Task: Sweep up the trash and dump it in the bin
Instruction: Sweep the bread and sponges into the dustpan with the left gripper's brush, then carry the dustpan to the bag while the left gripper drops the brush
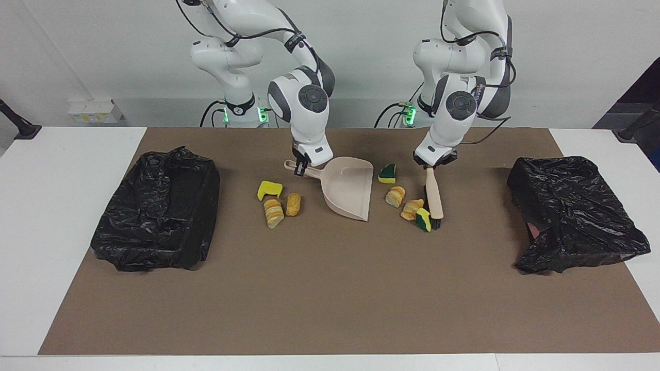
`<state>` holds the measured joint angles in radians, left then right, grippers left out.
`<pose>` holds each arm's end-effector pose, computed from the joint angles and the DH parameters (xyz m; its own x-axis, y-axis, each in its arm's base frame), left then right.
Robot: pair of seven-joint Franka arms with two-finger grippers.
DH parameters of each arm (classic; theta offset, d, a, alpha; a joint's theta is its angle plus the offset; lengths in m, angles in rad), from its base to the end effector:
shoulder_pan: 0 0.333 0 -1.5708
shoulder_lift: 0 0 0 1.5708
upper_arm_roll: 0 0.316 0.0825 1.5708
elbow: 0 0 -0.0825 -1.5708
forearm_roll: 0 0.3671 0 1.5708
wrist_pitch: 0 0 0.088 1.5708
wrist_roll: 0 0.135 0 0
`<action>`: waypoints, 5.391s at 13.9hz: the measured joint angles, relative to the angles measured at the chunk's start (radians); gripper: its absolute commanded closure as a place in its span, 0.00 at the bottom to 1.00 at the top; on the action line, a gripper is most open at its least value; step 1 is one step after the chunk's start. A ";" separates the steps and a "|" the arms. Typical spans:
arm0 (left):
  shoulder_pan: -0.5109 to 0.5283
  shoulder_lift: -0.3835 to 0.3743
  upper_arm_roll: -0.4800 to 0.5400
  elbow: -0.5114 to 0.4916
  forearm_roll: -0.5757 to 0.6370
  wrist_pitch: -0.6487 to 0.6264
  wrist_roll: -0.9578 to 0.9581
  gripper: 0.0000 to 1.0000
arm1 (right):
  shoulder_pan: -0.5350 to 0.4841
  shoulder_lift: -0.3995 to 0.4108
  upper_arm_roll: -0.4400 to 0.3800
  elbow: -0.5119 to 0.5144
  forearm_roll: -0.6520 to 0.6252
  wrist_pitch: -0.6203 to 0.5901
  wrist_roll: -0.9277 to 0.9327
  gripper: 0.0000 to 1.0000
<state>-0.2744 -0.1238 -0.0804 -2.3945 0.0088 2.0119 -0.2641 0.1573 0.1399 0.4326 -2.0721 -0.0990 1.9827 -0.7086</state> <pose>0.4011 -0.1475 0.3302 0.9667 -0.0804 -0.2431 -0.1033 -0.9912 -0.0830 0.4419 0.2827 0.3360 0.2043 0.9629 -0.1764 0.9660 -0.2275 -0.1227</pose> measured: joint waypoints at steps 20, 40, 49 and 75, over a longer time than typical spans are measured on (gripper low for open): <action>-0.443 0.012 -0.001 0.131 -0.261 0.147 -0.287 1.00 | 0.000 -0.001 0.000 -0.002 0.000 0.000 0.007 1.00; -0.292 0.155 0.001 0.164 -0.188 0.106 0.099 1.00 | 0.000 -0.001 0.000 -0.006 0.000 0.000 0.021 1.00; -0.195 0.150 0.025 0.162 -0.157 0.105 0.130 1.00 | -0.001 -0.002 0.000 -0.006 0.000 0.000 0.023 1.00; -0.284 0.045 0.017 0.062 -0.132 0.191 -0.403 0.00 | -0.015 -0.217 -0.899 0.114 -0.478 -0.003 -0.890 1.00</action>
<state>-0.5584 -0.0785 -0.0635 -2.3321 -0.1234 2.2033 -0.6671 0.1423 -0.0767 -0.4667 -1.9580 -0.5768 1.9795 -1.5982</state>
